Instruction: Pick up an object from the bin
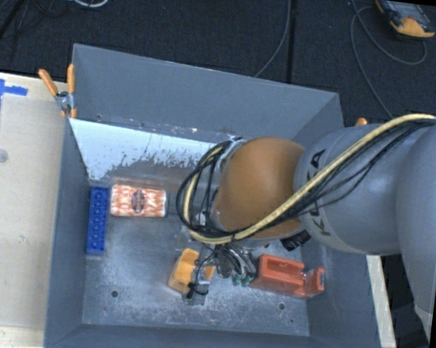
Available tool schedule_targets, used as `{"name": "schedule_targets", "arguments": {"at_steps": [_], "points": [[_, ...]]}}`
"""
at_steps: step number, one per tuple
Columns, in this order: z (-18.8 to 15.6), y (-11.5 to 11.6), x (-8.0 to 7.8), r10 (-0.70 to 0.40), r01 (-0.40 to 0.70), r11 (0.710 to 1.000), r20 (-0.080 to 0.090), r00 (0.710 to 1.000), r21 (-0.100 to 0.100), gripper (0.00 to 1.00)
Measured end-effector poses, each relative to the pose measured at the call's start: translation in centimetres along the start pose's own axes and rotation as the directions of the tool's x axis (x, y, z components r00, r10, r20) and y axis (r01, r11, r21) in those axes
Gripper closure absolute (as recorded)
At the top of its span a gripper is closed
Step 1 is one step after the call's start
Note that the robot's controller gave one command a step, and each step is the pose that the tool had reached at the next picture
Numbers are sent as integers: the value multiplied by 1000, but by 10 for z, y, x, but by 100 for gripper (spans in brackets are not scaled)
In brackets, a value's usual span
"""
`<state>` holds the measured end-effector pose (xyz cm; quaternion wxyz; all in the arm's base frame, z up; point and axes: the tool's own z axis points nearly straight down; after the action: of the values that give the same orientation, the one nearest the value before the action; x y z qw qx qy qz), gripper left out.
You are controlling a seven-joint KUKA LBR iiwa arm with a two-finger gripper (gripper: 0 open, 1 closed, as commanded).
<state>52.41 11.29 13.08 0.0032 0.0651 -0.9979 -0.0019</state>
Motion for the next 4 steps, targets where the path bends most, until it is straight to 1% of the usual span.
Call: {"name": "schedule_targets", "arguments": {"at_steps": [1, 2, 3, 4], "points": [[11, -17, -7, -165, 165, 986, 1, 986, 6, 0], [28, -39, -33, -512, 512, 859, 1, 859, -2, 100], [28, -39, -33, -511, 511, 859, 1, 859, -2, 100], [25, -45, -35, -565, 565, 825, 1, 825, -4, 100]]}}
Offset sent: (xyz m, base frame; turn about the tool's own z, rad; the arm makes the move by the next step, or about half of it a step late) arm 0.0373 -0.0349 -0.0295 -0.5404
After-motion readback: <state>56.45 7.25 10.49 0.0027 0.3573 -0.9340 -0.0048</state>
